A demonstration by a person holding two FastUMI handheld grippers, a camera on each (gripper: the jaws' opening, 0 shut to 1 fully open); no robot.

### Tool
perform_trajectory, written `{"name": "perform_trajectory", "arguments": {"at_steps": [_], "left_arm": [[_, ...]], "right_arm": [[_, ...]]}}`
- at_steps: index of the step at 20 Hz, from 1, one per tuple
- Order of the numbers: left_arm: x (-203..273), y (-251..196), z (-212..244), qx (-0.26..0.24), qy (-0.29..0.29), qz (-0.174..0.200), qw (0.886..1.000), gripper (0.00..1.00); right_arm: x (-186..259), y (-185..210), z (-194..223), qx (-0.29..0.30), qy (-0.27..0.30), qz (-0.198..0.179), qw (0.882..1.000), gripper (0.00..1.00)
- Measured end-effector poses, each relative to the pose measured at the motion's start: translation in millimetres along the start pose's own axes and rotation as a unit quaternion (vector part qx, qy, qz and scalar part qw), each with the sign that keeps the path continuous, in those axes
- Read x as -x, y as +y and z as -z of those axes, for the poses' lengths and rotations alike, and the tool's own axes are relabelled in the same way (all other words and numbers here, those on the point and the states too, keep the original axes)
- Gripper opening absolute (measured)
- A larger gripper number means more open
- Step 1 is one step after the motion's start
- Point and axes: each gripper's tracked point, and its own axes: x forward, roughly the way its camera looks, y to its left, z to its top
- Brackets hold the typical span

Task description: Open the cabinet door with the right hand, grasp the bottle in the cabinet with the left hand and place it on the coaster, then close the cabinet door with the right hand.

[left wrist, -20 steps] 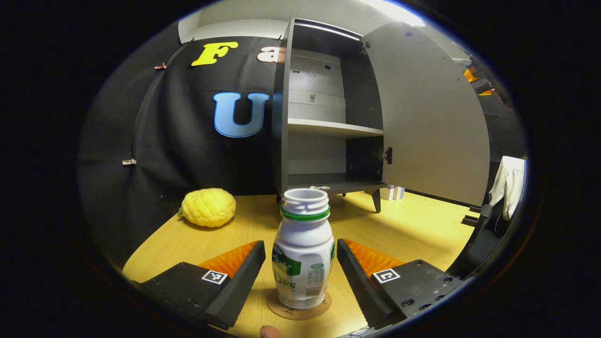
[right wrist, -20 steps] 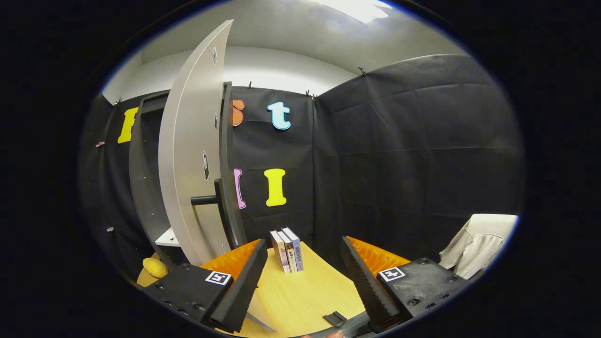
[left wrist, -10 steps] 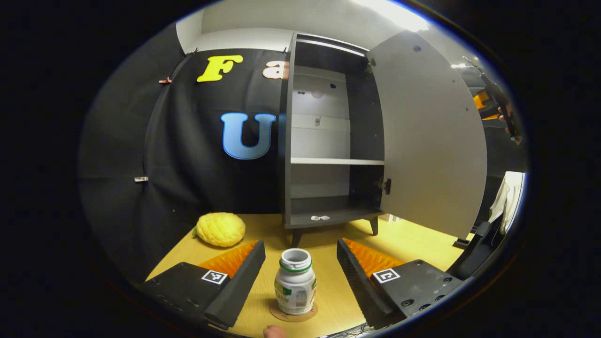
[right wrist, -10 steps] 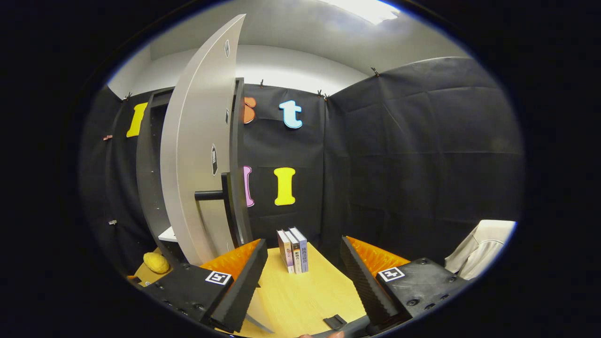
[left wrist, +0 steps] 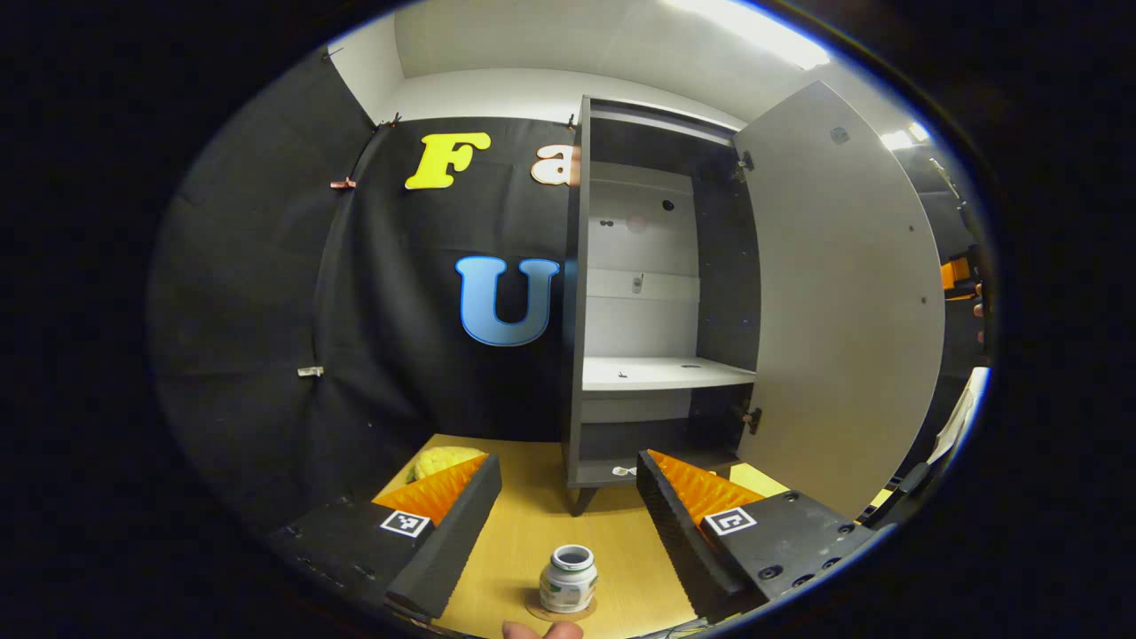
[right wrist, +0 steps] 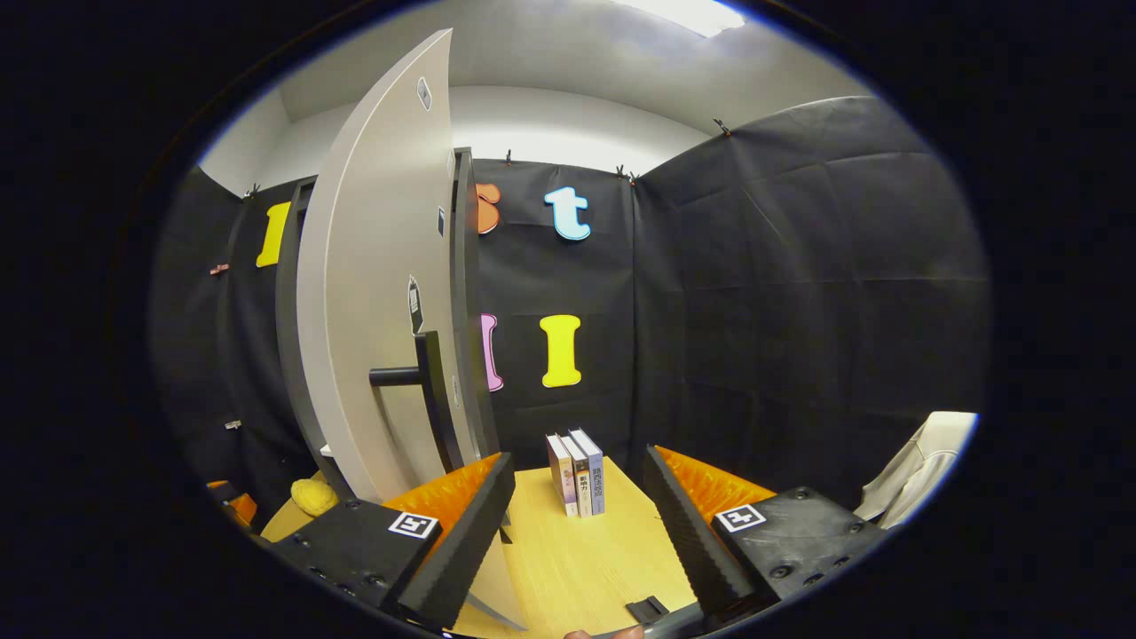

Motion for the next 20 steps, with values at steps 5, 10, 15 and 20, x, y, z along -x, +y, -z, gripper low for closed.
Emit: {"name": "perform_trajectory", "arguments": {"at_steps": [5,10,15,20], "left_arm": [[14.8,27.3,-44.1,0.029,-0.011,-0.037,0.999,0.96],[17.6,45.3,-46.5,0.028,0.017,-0.042,0.999,0.96],[27.7,59.6,-48.4,0.011,0.027,-0.055,0.998,0.96],[37.0,59.3,-57.4,-0.005,0.018,-0.056,0.998,0.96]], "right_arm": [[2.1,7.9,2.5,-0.008,0.001,-0.005,1.0,0.98],[17.0,36.1,5.2,-0.018,0.0,-0.014,1.0,0.98],[23.9,64.8,7.3,-0.006,0.0,-0.025,1.0,0.98],[27.1,98.2,12.7,-0.026,0.007,-0.047,0.999,0.98]]}}
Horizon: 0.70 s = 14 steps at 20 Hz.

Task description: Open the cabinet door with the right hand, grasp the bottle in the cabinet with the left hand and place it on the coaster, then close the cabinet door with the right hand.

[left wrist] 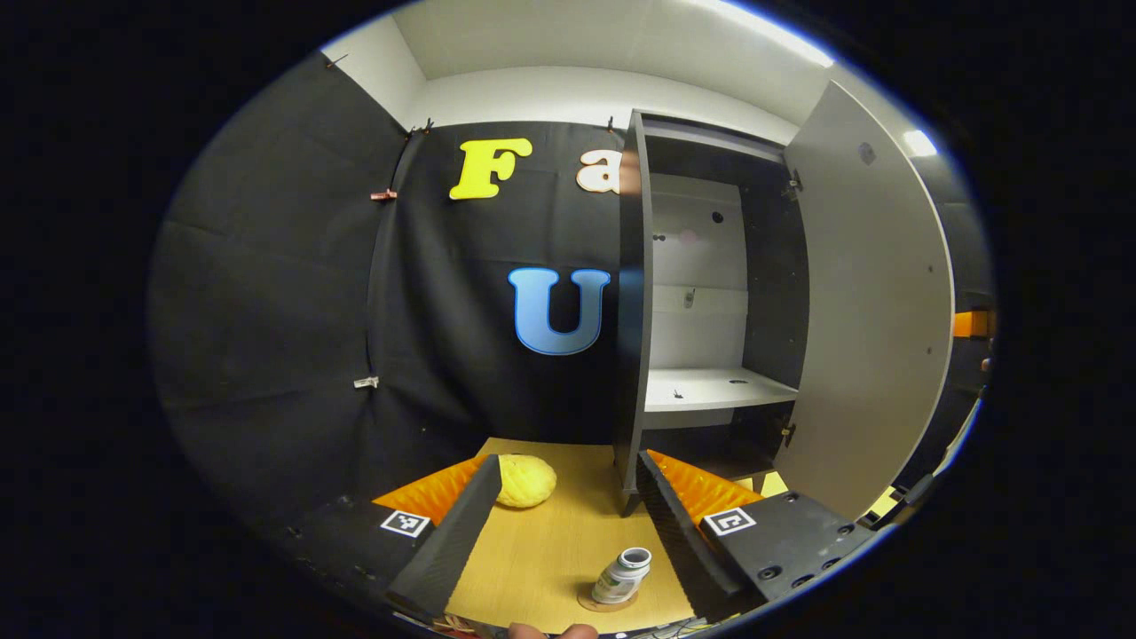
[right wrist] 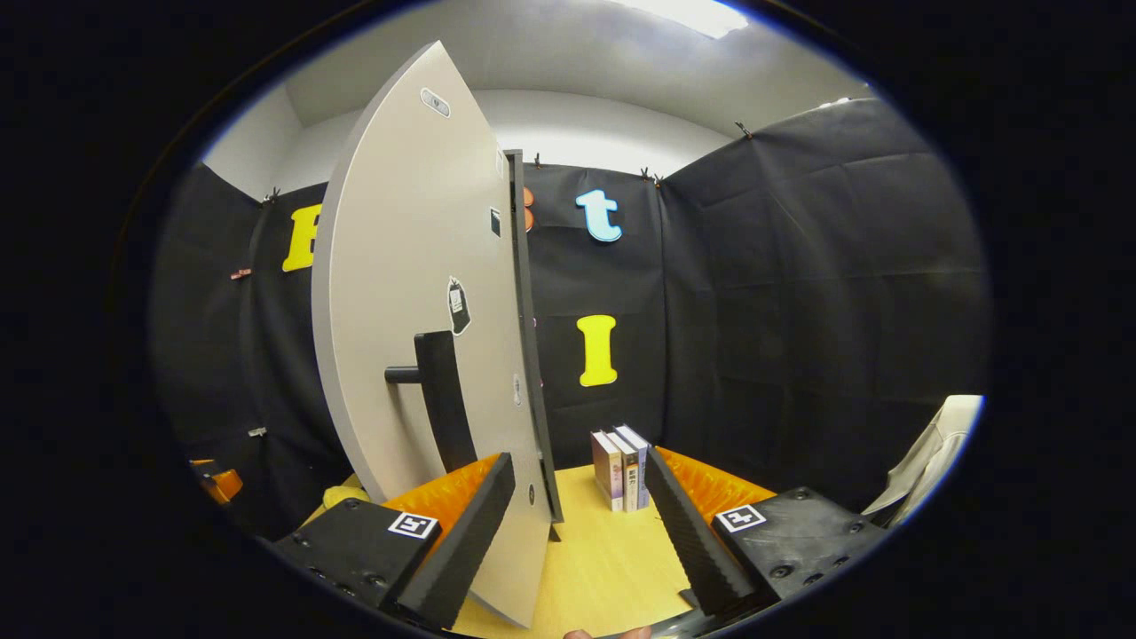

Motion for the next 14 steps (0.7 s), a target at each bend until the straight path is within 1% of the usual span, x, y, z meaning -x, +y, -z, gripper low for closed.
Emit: {"name": "perform_trajectory", "arguments": {"at_steps": [4,7,9,11,12,14], "left_arm": [[2.9,1.3,2.2,-0.003,0.002,0.005,1.0,0.96],[2.6,-0.2,0.1,-0.004,0.003,0.009,1.0,0.96],[0.8,-0.7,-0.5,-0.008,0.003,0.01,1.0,0.96],[-1.9,-1.8,-2.0,-0.009,0.003,0.012,1.0,0.96],[-4.1,-1.3,-2.7,-0.009,0.003,0.012,1.0,0.96],[-6.2,-1.7,-5.3,-0.009,0.003,0.01,1.0,0.96]], "right_arm": [[-3.0,38.8,7.1,-0.017,0.009,-0.034,0.999,0.98],[-9.9,78.2,12.4,-0.015,0.012,-0.066,0.998,0.98],[-18.0,108.2,23.2,-0.007,0.018,-0.093,0.995,0.98],[-20.2,144.0,32.5,0.001,0.032,-0.132,0.991,0.98],[-20.7,153.6,38.7,0.006,0.037,-0.142,0.989,0.98],[-20.7,160.3,41.6,0.019,0.039,-0.144,0.989,0.98]]}}
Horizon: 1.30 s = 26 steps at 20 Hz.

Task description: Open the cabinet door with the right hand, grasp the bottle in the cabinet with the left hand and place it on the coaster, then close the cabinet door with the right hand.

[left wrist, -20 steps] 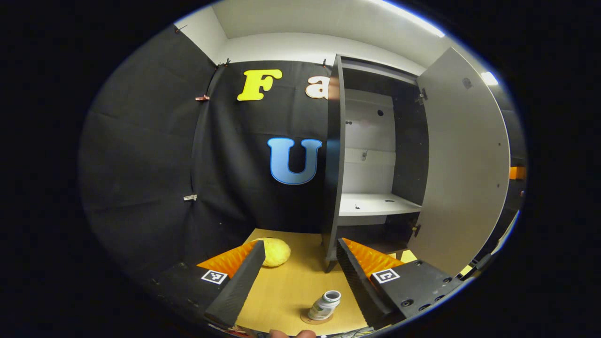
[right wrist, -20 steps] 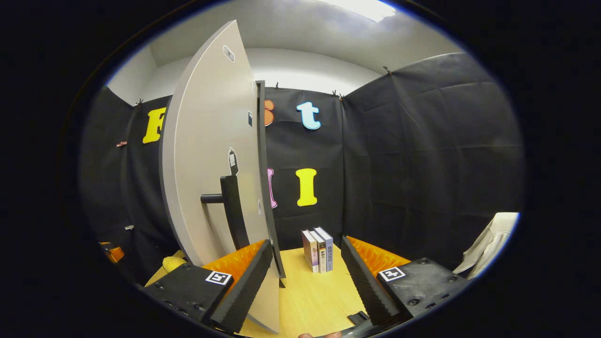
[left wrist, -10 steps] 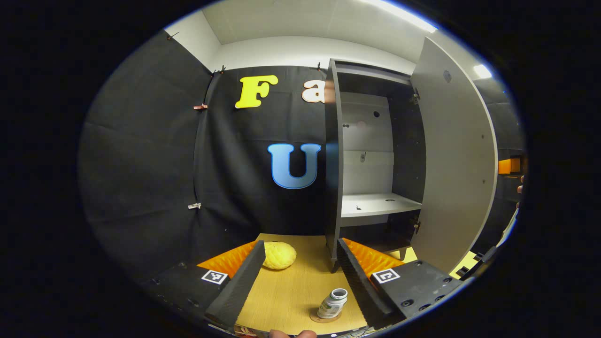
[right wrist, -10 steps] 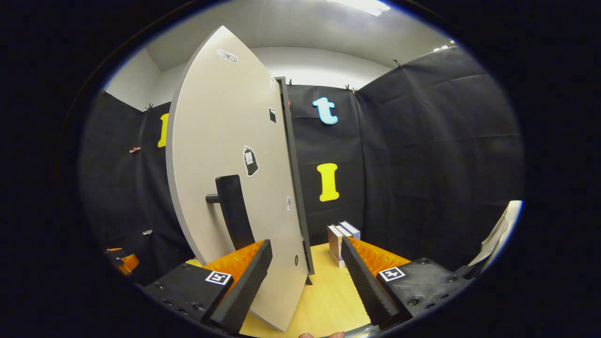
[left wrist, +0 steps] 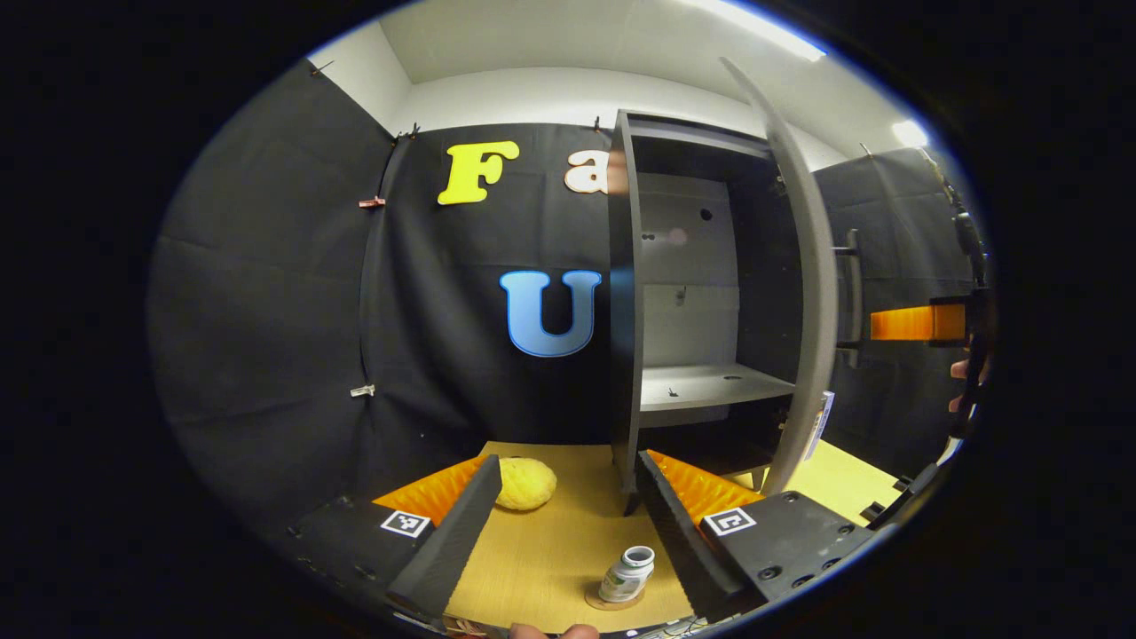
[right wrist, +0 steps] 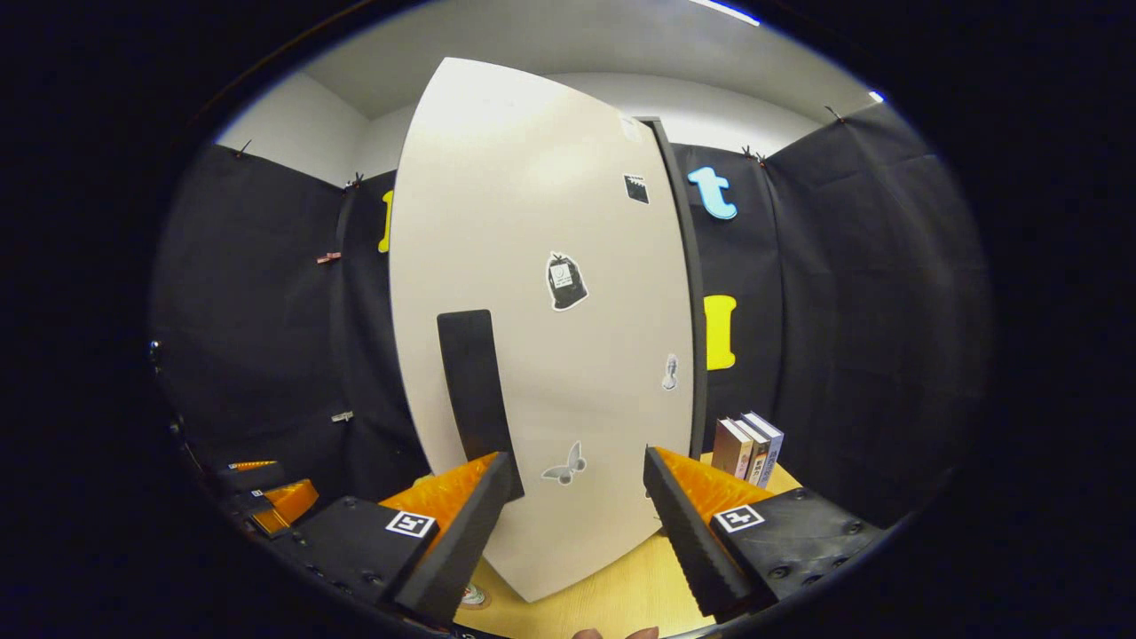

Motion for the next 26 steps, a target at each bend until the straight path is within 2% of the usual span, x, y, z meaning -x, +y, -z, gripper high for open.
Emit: {"name": "perform_trajectory", "arguments": {"at_steps": [7,26], "left_arm": [[-4.1,-2.4,-14.1,0.002,-0.014,-0.007,1.0,0.96],[-14.6,-29.0,-17.1,-0.004,-0.02,0.016,1.0,0.96]], "right_arm": [[-0.9,-2.4,6.7,0.0,-0.009,0.014,1.0,0.98],[5.2,-32.1,8.9,0.027,-0.018,0.046,0.998,0.98]]}}
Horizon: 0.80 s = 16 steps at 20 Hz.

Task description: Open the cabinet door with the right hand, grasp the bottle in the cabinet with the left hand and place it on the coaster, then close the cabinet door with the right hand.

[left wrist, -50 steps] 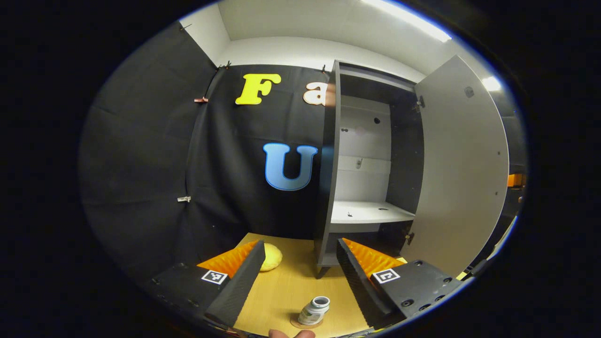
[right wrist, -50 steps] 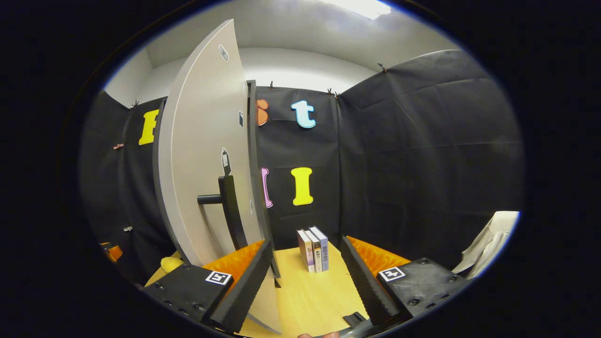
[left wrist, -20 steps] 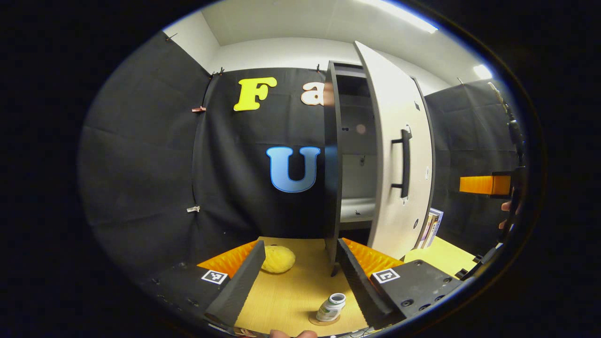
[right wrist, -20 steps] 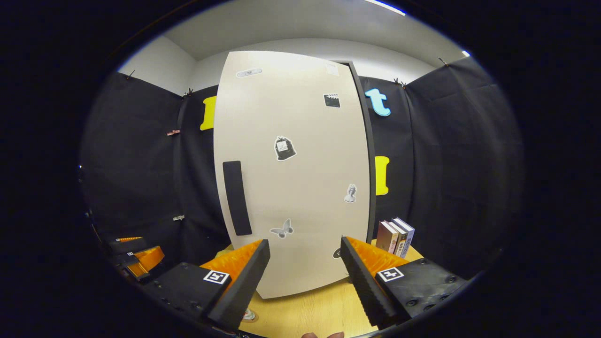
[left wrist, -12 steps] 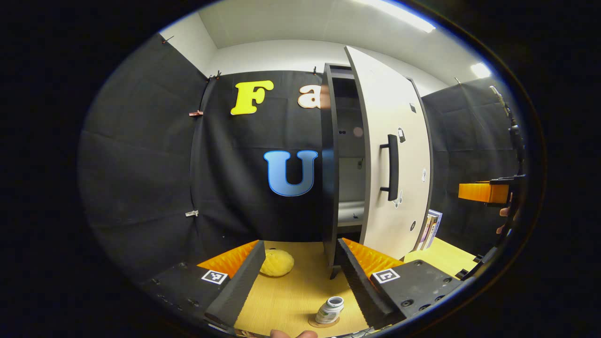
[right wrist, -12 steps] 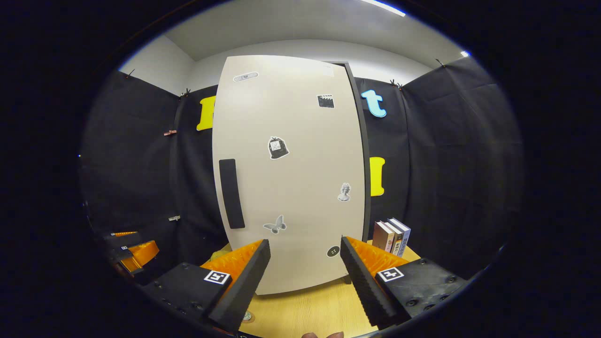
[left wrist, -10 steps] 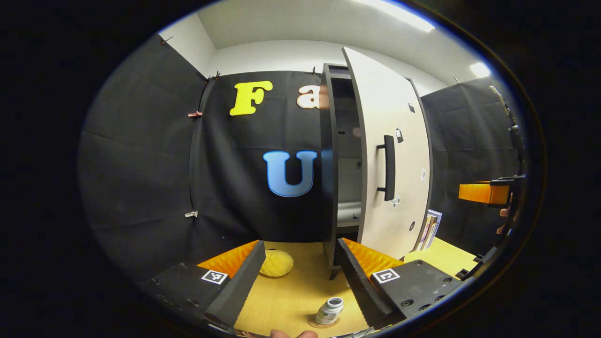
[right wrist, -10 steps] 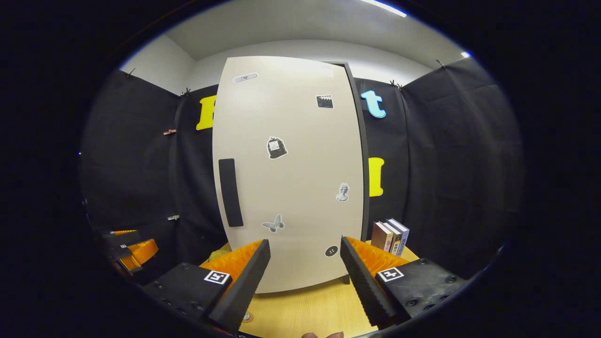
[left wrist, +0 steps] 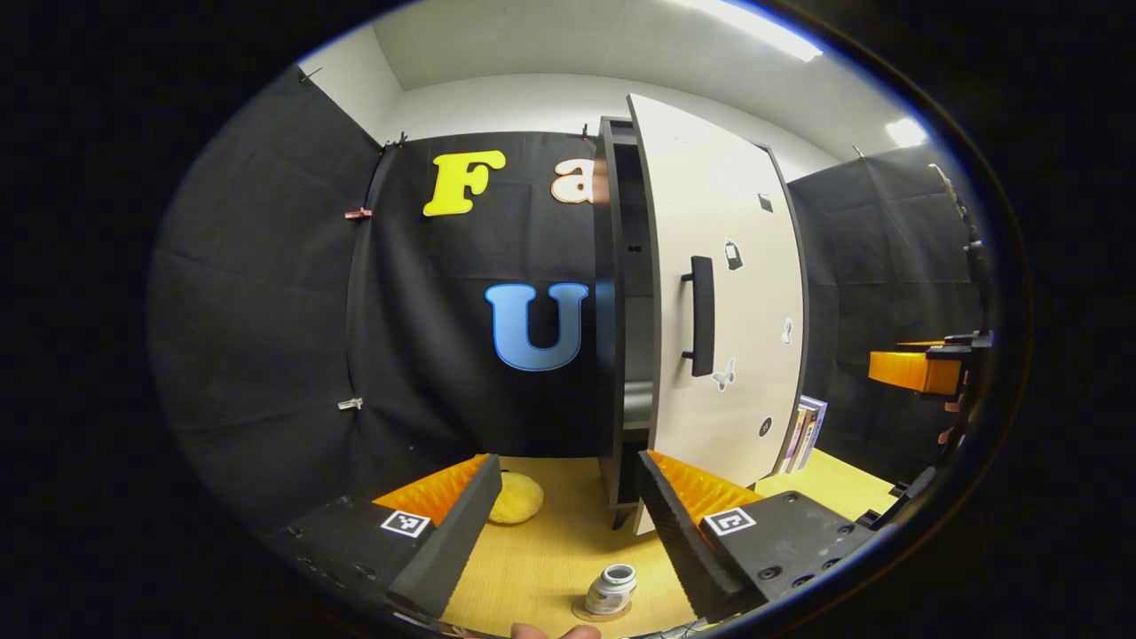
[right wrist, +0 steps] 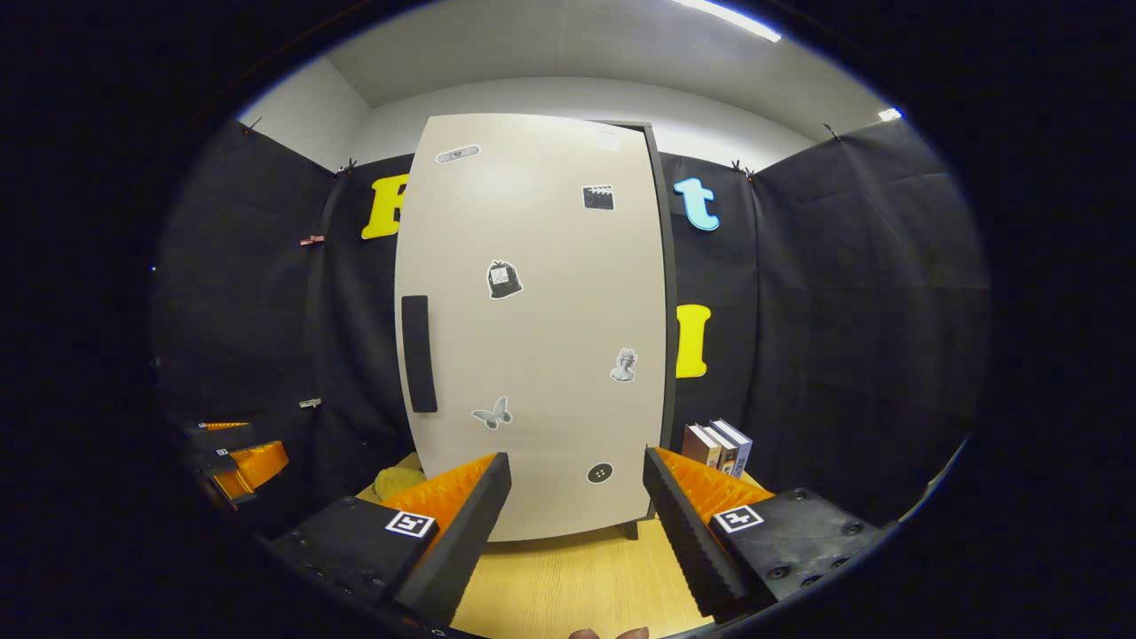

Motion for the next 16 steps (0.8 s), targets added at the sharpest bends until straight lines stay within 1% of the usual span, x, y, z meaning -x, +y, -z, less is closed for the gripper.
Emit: {"name": "perform_trajectory", "arguments": {"at_steps": [9,16], "left_arm": [[-5.6,-39.6,-5.2,-0.001,-0.004,0.004,1.0,0.96],[-15.0,-73.4,-12.6,-0.001,-0.006,-0.003,1.0,0.96]], "right_arm": [[-5.5,-31.8,-6.5,-0.007,-0.006,0.002,1.0,0.98],[-17.1,-55.8,-12.3,-0.011,-0.006,-0.013,1.0,0.98]]}}
